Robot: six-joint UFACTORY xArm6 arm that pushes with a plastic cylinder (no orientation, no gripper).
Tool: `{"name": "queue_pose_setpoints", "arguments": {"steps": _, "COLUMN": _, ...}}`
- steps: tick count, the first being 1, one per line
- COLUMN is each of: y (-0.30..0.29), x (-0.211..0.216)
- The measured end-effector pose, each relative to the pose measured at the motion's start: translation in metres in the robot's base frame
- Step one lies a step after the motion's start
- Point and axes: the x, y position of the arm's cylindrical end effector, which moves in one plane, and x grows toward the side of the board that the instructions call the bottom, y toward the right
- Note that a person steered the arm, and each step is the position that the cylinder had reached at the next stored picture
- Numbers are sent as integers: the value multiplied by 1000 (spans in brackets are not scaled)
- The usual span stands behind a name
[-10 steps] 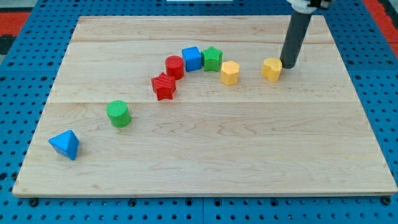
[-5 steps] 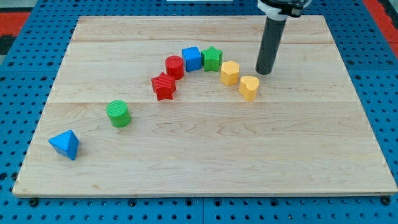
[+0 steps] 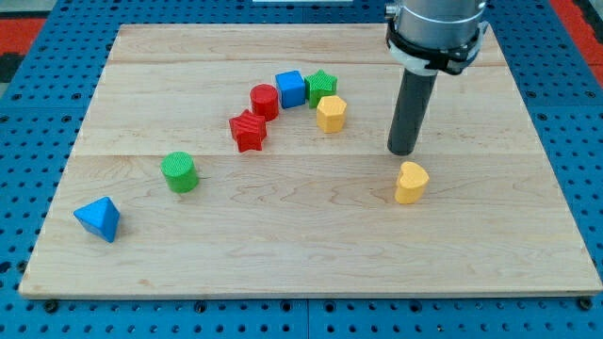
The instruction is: Slide the yellow heart to the bottom right
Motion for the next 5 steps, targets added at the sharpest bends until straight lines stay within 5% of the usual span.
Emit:
{"name": "queue_pose_setpoints", "arguments": {"steps": 2, "y": 64, "x": 58}}
{"name": "queue_pose_setpoints", "arguments": {"steps": 3, "y": 14, "x": 24}}
{"name": "queue_pose_setpoints", "arguments": {"steps": 4, "y": -31, "x": 63}}
{"name": "queue_pose_setpoints", "arguments": {"steps": 5, "y": 31, "x": 100}}
